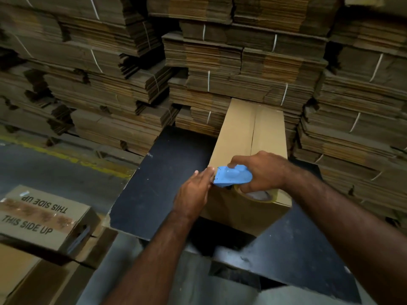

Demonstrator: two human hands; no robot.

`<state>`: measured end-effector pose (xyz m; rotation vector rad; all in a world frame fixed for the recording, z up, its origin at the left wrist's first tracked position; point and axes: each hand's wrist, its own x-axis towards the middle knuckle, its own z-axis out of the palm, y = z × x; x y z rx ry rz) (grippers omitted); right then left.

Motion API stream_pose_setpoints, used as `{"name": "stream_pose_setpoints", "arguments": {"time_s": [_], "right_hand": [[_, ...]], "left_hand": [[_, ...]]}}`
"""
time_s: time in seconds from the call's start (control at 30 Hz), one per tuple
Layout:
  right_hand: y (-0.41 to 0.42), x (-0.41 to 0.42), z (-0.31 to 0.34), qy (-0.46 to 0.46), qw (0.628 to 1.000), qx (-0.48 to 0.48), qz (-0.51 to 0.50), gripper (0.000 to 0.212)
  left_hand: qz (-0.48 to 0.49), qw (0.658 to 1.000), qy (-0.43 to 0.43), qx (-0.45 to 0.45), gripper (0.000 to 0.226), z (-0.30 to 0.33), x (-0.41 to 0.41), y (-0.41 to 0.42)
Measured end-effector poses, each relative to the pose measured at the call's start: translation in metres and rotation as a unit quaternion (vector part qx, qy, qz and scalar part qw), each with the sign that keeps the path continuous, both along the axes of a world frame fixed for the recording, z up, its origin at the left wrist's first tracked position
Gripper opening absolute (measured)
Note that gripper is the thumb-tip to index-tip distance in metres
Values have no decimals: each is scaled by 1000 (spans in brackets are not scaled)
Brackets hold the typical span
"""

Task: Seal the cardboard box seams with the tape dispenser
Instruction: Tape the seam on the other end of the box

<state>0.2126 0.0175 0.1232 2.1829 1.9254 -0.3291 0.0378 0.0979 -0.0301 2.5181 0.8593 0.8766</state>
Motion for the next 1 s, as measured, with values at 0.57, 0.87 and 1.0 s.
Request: {"name": "stream_pose_setpoints", "arguments": {"time_s": [0.57,0.87,1.0], "right_hand": [[-17,42,-7,-12,1000,-16,-20,59],[-14,47,-7,-10,999,-30,-5,65],[-14,54,-7,36,999,-8,-15,70]], "left_hand": [[-23,986,142,78,65,16,33,-1],[-14,982,102,160,56,-5,38,-4],[-15,983,95,157,58,-5,35,12]]}}
